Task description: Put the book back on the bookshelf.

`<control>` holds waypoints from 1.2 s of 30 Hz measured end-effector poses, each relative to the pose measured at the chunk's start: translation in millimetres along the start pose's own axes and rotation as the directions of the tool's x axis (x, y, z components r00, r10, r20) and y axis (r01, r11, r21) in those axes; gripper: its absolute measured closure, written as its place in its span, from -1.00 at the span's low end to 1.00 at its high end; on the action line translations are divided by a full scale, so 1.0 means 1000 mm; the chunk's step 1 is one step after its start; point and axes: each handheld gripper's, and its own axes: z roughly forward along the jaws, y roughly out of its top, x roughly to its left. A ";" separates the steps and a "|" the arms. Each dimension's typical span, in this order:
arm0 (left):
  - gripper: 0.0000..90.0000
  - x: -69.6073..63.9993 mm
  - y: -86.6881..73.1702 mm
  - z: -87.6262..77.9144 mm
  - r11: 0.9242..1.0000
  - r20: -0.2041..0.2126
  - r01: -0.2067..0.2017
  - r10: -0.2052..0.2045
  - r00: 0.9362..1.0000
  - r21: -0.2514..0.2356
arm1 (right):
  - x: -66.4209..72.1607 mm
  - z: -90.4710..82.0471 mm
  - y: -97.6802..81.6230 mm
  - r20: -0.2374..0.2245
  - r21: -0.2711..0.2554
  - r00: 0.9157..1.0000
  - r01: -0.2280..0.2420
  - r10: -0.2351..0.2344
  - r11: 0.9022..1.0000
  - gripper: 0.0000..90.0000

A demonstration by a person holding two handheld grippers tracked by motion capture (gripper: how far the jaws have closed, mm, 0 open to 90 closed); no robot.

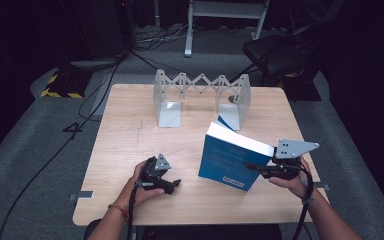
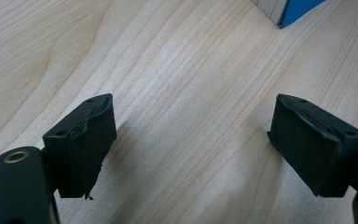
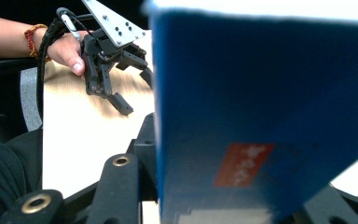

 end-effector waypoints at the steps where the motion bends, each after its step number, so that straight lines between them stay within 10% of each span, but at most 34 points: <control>1: -0.66 0.000 0.000 0.000 1.000 0.000 0.000 0.000 1.000 0.000 | 0.000 0.000 0.000 -0.001 -0.002 1.000 -0.003 0.003 1.000 0.33; 9: -0.66 0.000 0.000 0.000 1.000 0.001 0.000 0.000 1.000 0.000 | 0.000 -0.003 0.008 -0.001 -0.084 1.000 -0.015 0.015 0.996 0.32; 36: -0.66 0.000 0.000 0.000 1.000 0.005 -0.005 0.005 1.000 0.000 | 0.003 0.011 0.046 -0.019 -0.034 1.000 0.021 -0.022 0.999 0.35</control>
